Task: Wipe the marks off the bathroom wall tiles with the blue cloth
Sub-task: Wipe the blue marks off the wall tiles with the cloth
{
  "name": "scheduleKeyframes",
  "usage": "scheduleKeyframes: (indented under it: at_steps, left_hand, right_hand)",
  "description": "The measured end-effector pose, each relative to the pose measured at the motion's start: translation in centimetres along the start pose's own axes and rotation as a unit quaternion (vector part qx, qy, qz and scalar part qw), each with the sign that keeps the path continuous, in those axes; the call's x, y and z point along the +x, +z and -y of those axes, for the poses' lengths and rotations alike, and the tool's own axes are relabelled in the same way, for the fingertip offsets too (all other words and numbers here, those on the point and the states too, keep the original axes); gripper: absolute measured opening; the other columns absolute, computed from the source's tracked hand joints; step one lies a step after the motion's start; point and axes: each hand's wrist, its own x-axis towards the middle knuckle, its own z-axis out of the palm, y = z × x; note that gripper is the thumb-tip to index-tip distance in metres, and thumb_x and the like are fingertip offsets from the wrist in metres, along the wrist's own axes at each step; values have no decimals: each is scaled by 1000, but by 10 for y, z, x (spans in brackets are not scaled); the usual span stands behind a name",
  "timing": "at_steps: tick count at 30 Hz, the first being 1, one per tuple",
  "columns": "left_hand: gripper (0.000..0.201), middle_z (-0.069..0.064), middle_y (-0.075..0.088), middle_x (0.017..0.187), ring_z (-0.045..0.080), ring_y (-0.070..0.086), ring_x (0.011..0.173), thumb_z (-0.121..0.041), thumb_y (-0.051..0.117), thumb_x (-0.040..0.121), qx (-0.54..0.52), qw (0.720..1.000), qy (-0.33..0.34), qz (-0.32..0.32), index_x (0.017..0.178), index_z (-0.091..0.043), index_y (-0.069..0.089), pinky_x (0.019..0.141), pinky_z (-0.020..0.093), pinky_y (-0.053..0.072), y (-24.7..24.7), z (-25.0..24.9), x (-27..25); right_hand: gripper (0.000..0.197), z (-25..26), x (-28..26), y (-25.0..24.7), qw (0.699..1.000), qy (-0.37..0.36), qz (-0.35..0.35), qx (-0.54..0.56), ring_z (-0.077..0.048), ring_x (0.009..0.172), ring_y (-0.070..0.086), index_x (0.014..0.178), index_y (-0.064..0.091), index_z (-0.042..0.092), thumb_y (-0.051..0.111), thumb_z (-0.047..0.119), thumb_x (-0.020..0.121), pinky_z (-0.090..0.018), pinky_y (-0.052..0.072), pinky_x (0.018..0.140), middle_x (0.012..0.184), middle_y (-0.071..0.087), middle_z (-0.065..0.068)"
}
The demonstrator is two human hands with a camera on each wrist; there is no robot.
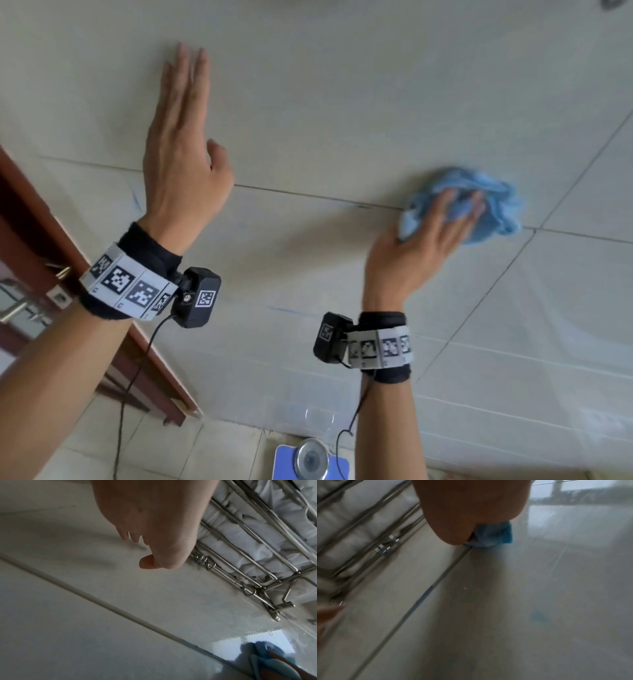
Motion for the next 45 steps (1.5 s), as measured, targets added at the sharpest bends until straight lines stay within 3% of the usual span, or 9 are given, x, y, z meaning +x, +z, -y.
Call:
scheduleKeyframes:
  at_steps: [4, 8, 12, 15, 19, 26, 32, 40, 45]
  left_hand:
    - [83, 15, 11, 175, 32, 10, 162, 4, 46, 90, -23, 1000, 10, -4, 167, -8, 16, 128, 20, 7, -16, 32, 7]
    - [81, 16, 11, 174, 33, 9, 162, 2, 44, 91, -47, 999, 16, -4, 166, -6, 15, 132, 31, 12, -35, 66, 15]
    - [80, 16, 11, 174, 32, 10, 162, 2, 45, 92, -63, 998, 27, 13, 166, -5, 15, 132, 33, 12, -45, 98, 18]
    - [81, 16, 12, 174, 32, 11, 162, 2, 45, 90, -80, 996, 38, 26, 166, -5, 16, 132, 34, 14, -48, 116, 17]
    - [82, 17, 13, 174, 33, 11, 162, 0, 45, 90, -93, 995, 35, 27, 166, -4, 16, 131, 28, 11, -46, 123, 14]
    - [79, 18, 11, 174, 33, 10, 162, -3, 45, 92, -65, 997, 41, 25, 166, -4, 16, 130, 25, 9, -37, 112, 16]
    - [80, 21, 15, 173, 36, 13, 161, 0, 46, 90, -57, 997, 48, 14, 165, -3, 19, 131, 32, 12, -28, 95, 15]
    - [81, 22, 12, 173, 41, 11, 160, -1, 49, 91, 2, 998, 54, 17, 166, -5, 19, 131, 33, 9, -13, 60, 12]
    - [80, 20, 15, 173, 36, 14, 161, 2, 47, 90, 4, 996, 81, 29, 166, -6, 21, 131, 34, 14, -19, 70, 13]
  right_hand:
    - [86, 31, -21, 23, 994, 95, -44, 32, -40, 156, 21, 150, 48, 3, 46, -18, 67, -42, 26, 126, 165, 27, -25]
    - [66, 81, -89, 65, 999, 17, 38, 16, -31, 156, 23, 147, 55, 9, 51, -7, 83, -44, 38, 119, 164, 33, -20]
    - [66, 101, -125, 76, 992, -38, 123, 17, -35, 154, 27, 146, 55, 6, 53, -14, 83, -32, 29, 124, 163, 34, -23]
    - [67, 82, -104, 63, 994, 96, 56, 19, -39, 149, 37, 151, 48, 8, 49, 3, 84, -46, 41, 117, 163, 33, -24]
    - [68, 52, -63, 26, 970, 238, -34, 28, -33, 127, 58, 149, 51, 11, 45, 17, 82, -37, 47, 107, 147, 54, -16]
    - [55, 67, -85, 40, 990, 142, -14, 12, -27, 150, 37, 143, 56, 7, 57, -7, 89, -30, 33, 121, 159, 42, -15]
    - [54, 54, -91, 30, 996, 56, 64, -39, -27, 153, 31, 140, 58, 8, 60, -12, 89, -44, 36, 121, 160, 41, -13]
    - [51, 37, -54, 10, 992, 122, -14, 12, -29, 148, 40, 135, 62, 4, 53, -7, 86, -35, 37, 120, 154, 48, -18]
    - [64, 86, -123, 44, 990, 11, 137, 41, -31, 151, 34, 137, 63, 5, 56, -18, 78, -31, 28, 125, 158, 42, -20]
